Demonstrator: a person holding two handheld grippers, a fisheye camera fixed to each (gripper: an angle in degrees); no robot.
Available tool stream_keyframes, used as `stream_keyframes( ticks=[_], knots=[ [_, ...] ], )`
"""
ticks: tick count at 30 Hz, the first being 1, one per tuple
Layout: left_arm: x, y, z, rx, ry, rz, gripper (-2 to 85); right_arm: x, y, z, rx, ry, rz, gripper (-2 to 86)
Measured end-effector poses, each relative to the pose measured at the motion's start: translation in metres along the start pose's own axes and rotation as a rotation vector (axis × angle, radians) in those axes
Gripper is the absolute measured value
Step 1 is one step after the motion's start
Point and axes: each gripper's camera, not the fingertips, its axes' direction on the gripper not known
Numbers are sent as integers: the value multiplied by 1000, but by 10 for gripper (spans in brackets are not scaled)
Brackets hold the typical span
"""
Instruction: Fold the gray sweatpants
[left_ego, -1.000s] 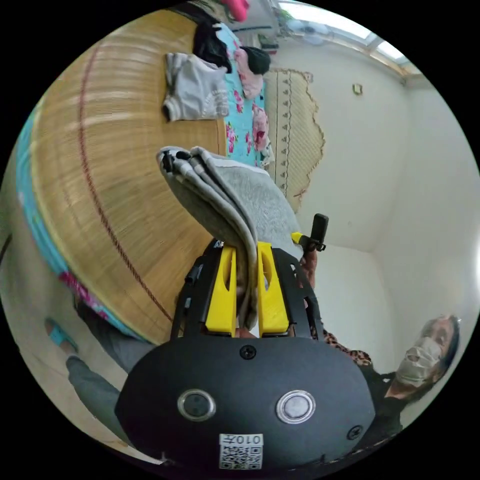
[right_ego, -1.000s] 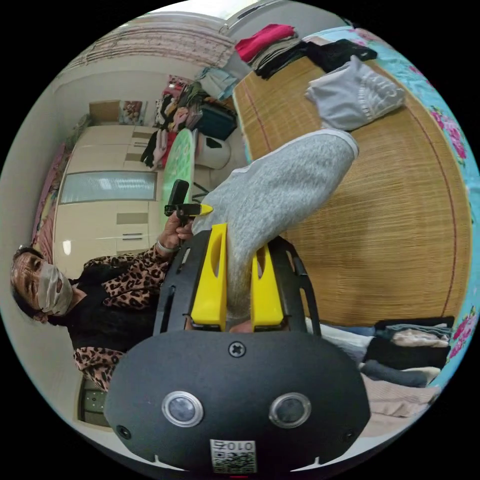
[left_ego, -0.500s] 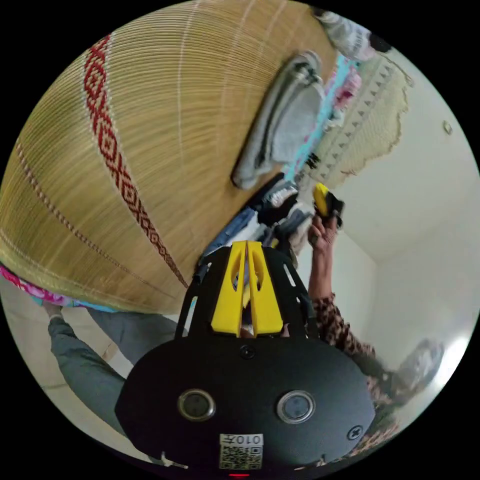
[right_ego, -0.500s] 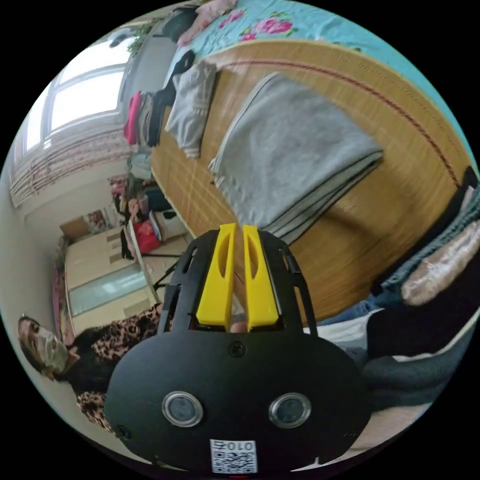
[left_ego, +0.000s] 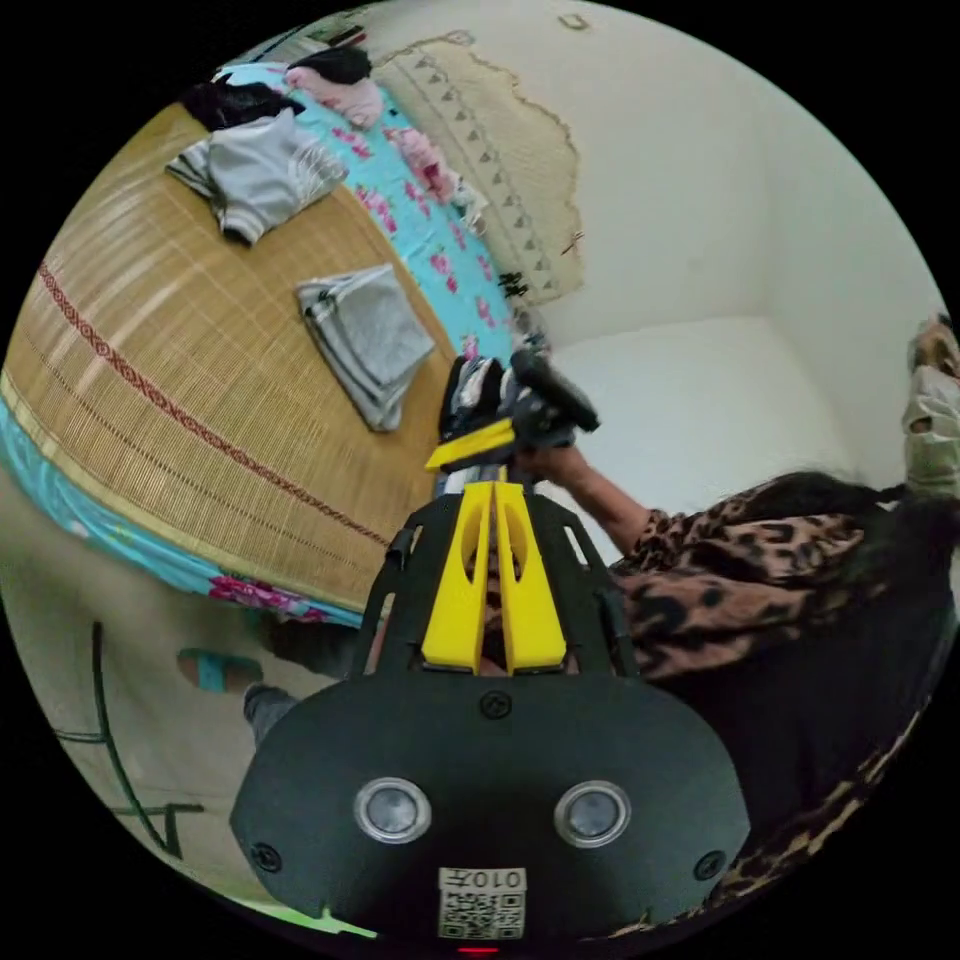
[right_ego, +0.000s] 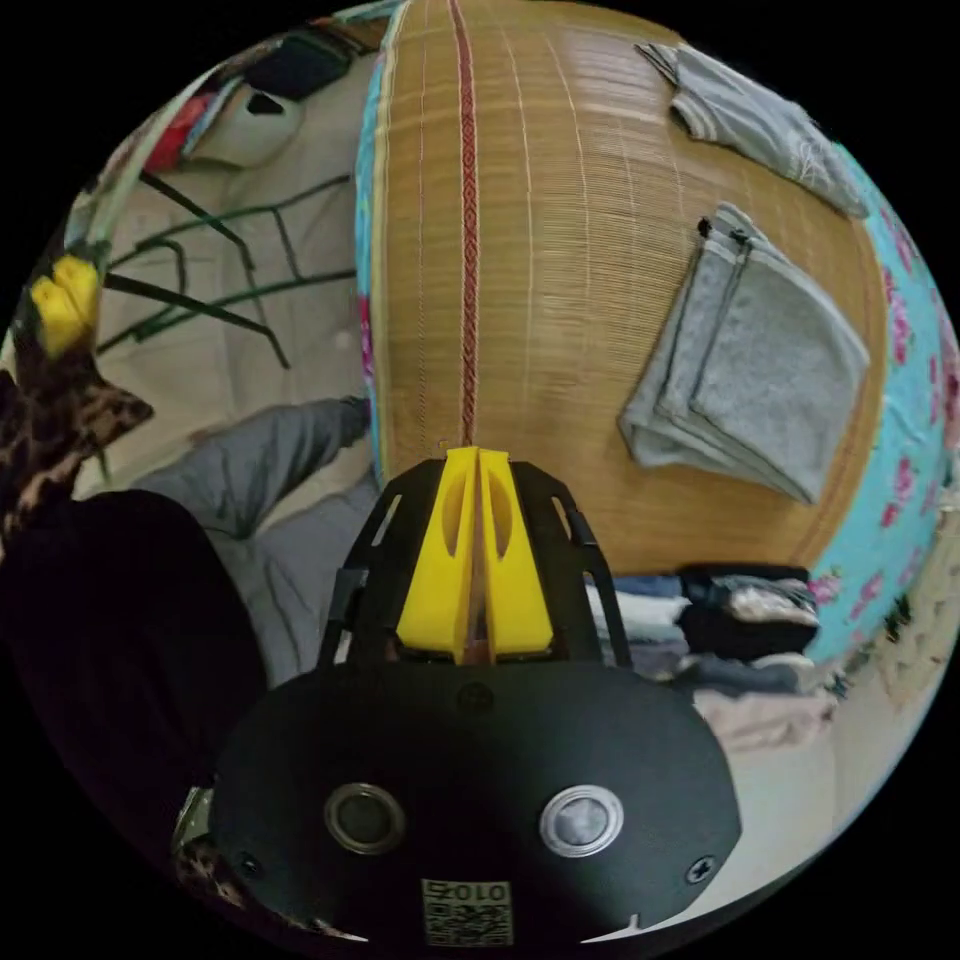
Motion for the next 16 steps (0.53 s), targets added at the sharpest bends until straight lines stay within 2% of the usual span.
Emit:
stream_keyframes(
  ticks=[2,4,6,7,8,10,11,14,16],
  knots=[
    [6,22,-45,133,28,28,-1,-28,12,-32,50,96,29,25],
    [8,45,-77,224,17,39,-1,-55,31,-88,304,181,157,25],
    [5,69,-106,310,-32,39,-1,-65,37,-113,539,127,297,26],
    [-1,84,-121,342,-83,15,-1,-72,30,-115,659,22,251,27],
    [-10,98,-134,368,-123,-23,-1,-76,22,-113,664,-55,169,26],
    [-20,120,-151,430,-178,-58,-2,-88,-31,-103,426,-333,-52,27],
    [-25,133,-161,469,-220,-85,-2,-92,-40,-103,412,-370,-88,27],
    [-38,161,-176,556,-285,-162,-1,-106,-68,-130,525,-531,-167,30],
    [-36,171,-182,649,-254,-126,-1,-114,-78,-175,688,-570,-189,37]
  ],
)
